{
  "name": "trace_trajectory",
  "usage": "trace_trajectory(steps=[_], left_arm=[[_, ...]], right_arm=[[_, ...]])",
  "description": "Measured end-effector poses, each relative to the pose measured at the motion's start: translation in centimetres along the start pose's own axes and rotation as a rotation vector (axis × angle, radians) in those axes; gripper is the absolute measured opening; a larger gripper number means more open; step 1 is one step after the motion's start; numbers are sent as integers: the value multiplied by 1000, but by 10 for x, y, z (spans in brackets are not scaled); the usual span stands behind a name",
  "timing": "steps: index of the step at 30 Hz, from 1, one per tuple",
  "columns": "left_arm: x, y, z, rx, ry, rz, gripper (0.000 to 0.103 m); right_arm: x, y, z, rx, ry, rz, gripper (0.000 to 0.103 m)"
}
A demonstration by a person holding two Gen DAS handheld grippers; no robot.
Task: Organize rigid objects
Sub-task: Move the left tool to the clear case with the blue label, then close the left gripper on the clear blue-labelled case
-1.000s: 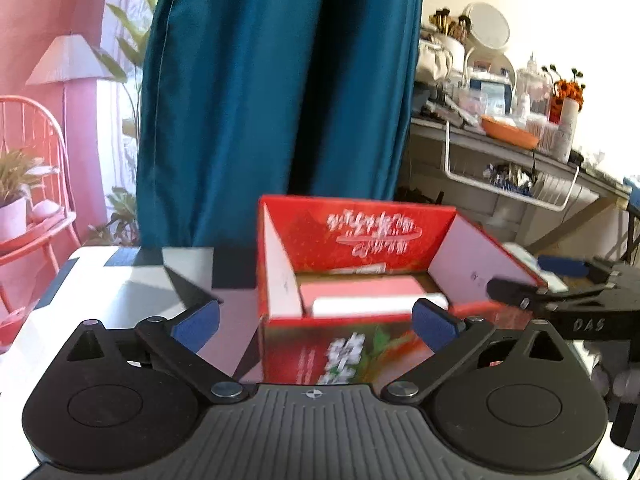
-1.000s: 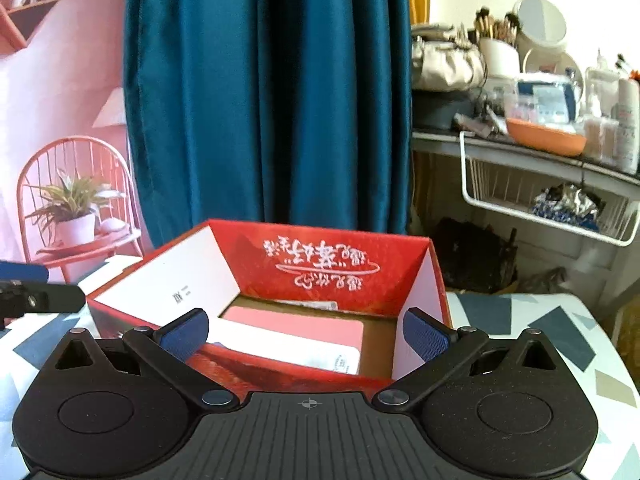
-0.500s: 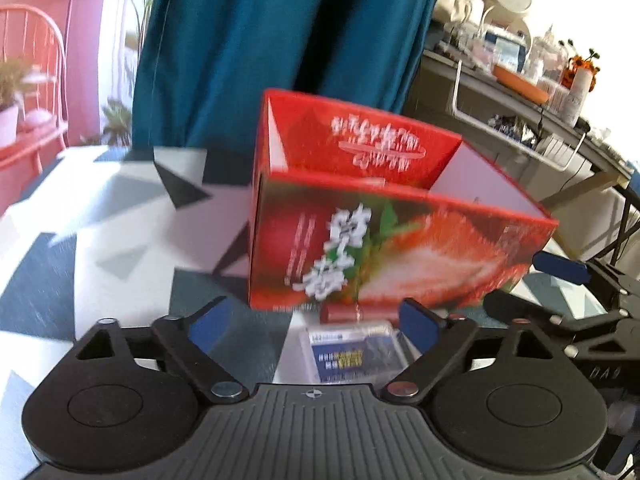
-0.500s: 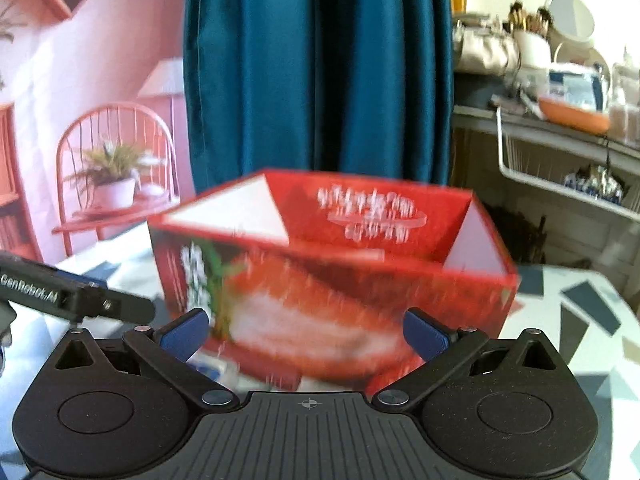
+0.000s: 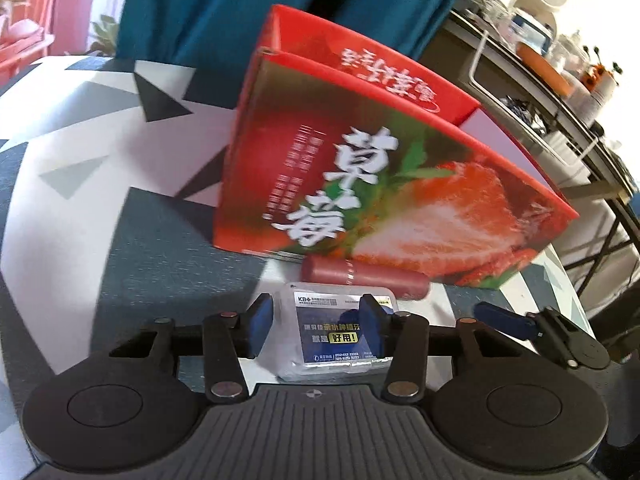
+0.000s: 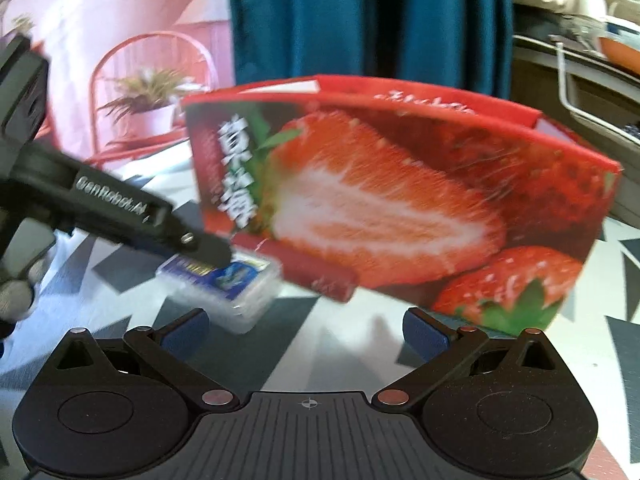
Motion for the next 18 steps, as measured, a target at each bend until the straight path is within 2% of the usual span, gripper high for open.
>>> trace_trajectory(steps=[3, 6, 9, 13, 18], left_arm=[[9, -3, 3, -16, -13, 25, 48], [19, -7, 6, -37, -24, 49, 48], [28, -10, 11, -48, -34, 62, 48], [40, -11, 19, -38, -40, 40, 49], [45, -11, 21, -28, -48, 22, 49]], right_arm=[[-3, -1, -1, 0, 21, -19, 101], [-3, -4, -1, -19, 25, -33, 94], [0, -3, 0, -24, 13, -43, 91], [1, -4, 1, -30, 12, -64, 87], [4, -6, 2, -55, -7, -80, 86]])
Point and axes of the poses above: each gripper's, at about its wrist camera, not at the fingertips, and y roughly against the way its jaws point, x to its right, z to its underside, the point moved 1 cm from there along -y, roughly the way its jaws point, and after that the axes turned 4 degrees about -x, right-handed, at the moved point
